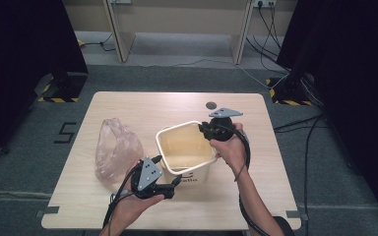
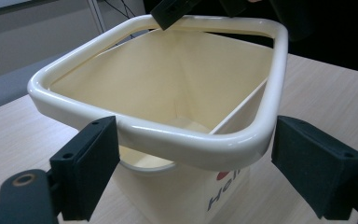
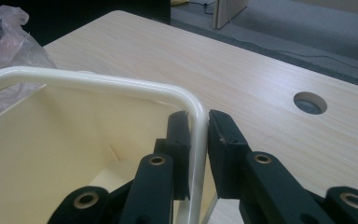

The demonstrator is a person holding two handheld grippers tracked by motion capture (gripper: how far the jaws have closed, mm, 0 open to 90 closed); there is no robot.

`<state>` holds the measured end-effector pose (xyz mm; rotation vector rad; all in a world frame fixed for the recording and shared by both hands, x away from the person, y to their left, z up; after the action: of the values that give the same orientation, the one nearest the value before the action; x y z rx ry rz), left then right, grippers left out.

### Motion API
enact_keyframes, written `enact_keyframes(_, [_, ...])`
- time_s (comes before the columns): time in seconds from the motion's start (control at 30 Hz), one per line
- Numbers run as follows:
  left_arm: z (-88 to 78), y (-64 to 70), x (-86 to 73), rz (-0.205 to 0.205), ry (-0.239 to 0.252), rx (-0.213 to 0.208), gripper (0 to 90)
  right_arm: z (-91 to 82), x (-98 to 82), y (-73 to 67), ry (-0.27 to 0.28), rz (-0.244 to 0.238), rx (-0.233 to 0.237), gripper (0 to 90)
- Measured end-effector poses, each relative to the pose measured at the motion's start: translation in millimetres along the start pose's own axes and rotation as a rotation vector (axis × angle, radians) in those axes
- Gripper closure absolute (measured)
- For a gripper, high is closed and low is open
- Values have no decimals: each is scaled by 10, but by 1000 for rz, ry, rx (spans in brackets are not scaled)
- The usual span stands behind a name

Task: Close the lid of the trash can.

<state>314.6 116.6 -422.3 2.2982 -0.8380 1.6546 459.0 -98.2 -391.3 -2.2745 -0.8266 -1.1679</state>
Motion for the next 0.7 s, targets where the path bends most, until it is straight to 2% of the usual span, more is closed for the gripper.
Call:
enact_keyframes(0.1, [9, -20, -10, -7, -1, 7, 147, -17, -29, -2, 4, 6, 0, 774])
enact_keyframes(0.13, [9, -25, -17, -17, -11, 6, 148, -35, -56, 1, 16, 22, -2, 765])
enact_keyframes(0.27, [35, -67, -50, -50, -18, -5, 148, -66, -86, -11, 20, 0, -25, 755])
enact_keyframes(0.5, [53, -112, -95, -65, -31, 5, 150, -104, -126, -14, 38, 7, -44, 735])
enact_keyframes(0.6, [53, -139, -99, -84, -34, 3, 150, -117, -138, -16, 41, 8, -47, 730])
enact_keyframes(0.7, [57, -176, -108, -76, -35, 26, 158, -133, -165, -4, 37, 8, -52, 728])
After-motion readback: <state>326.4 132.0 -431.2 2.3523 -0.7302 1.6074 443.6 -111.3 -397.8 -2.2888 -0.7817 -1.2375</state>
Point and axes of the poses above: each handheld gripper's, and its own axes: z roughly forward along the jaws, x roughly out of its top, y roughly to its right, the point moved 2 cm from there along z, roughly forward along the jaws, and after that the axes turned 8 degrees about x, right-handed, at the moved point
